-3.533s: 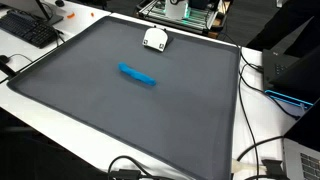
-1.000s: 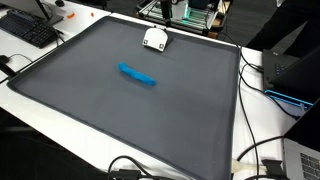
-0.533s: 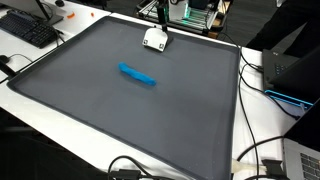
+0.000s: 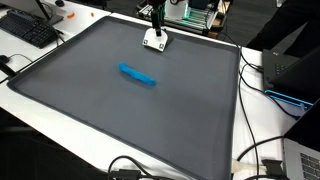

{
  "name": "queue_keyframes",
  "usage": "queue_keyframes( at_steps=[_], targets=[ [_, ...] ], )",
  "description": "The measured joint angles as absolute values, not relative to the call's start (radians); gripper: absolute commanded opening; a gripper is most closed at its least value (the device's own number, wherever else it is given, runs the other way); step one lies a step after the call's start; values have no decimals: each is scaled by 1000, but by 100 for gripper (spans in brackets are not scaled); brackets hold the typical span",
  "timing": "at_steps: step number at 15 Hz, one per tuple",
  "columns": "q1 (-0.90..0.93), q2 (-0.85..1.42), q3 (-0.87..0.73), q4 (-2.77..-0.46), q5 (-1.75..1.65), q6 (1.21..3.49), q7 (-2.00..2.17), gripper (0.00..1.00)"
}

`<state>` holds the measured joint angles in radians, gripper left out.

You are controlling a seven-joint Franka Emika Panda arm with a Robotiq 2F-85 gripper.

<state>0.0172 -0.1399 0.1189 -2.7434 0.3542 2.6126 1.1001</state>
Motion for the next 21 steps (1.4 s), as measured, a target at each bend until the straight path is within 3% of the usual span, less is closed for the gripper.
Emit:
queue_keyframes(
  at_steps=[21],
  targets=[
    [39,-49,95,-2741,484,2790,1099,100]
  ],
)
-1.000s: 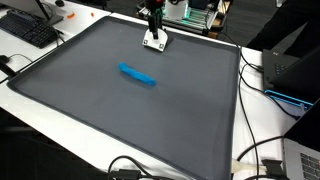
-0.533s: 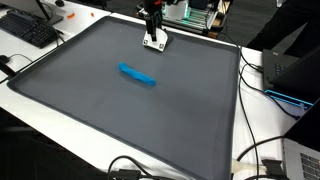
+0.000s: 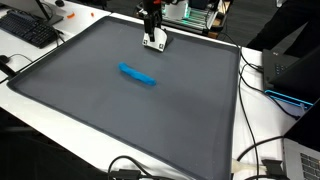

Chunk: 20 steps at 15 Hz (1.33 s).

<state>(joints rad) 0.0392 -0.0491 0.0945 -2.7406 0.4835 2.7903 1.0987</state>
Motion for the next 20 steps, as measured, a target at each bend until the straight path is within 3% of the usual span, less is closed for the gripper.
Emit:
queue_keyframes(
  at_steps=[4,5,6,8,9,13,14,15,17,19,20],
  targets=[
    [40,-44,95,-2740,484,2808,1099,100],
    [40,-42,95,-2740,484,2809,1099,97],
    [40,-39,95,-2739,484,2811,1099,87],
    [40,-31,95,-2737,484,2815,1099,85],
    [40,-28,95,-2736,484,2817,1099,71],
    [40,-18,94,-2732,484,2824,1099,52],
    [40,-17,94,-2731,487,2824,1099,37],
    [40,-16,94,-2729,490,2824,1099,31],
    [40,-14,94,-2727,496,2824,1099,12],
    [40,-9,94,-2723,501,2825,1099,0],
    [40,-7,94,-2721,504,2825,1099,0]
  ],
)
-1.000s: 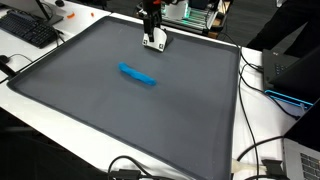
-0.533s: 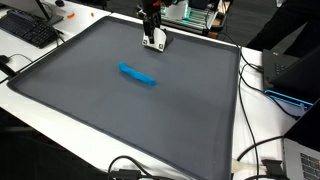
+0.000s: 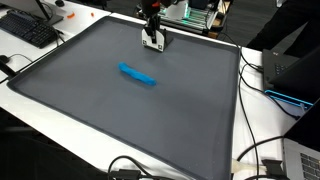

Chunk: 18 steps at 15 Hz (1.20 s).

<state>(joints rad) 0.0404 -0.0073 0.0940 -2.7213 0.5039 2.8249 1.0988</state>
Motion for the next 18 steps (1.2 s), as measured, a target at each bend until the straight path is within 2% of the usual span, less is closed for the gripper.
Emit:
queue_keyframes(
  at_steps=[12,18],
  targets=[
    [40,-18,91,-2717,541,2819,1121,1],
    [41,-106,95,-2715,396,2758,1176,1]
  ],
)
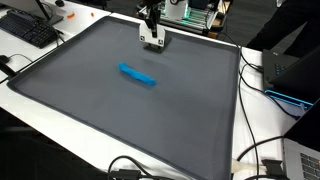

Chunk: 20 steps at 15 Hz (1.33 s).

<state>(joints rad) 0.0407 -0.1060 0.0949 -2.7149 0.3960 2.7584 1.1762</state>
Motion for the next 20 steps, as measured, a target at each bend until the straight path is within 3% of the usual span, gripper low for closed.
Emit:
queue_keyframes(
  at_steps=[10,20],
  targets=[
    [64,-180,101,-2486,294,2359,915,1],
    [81,-23,116,-2198,192,2104,536,1]
  ],
)
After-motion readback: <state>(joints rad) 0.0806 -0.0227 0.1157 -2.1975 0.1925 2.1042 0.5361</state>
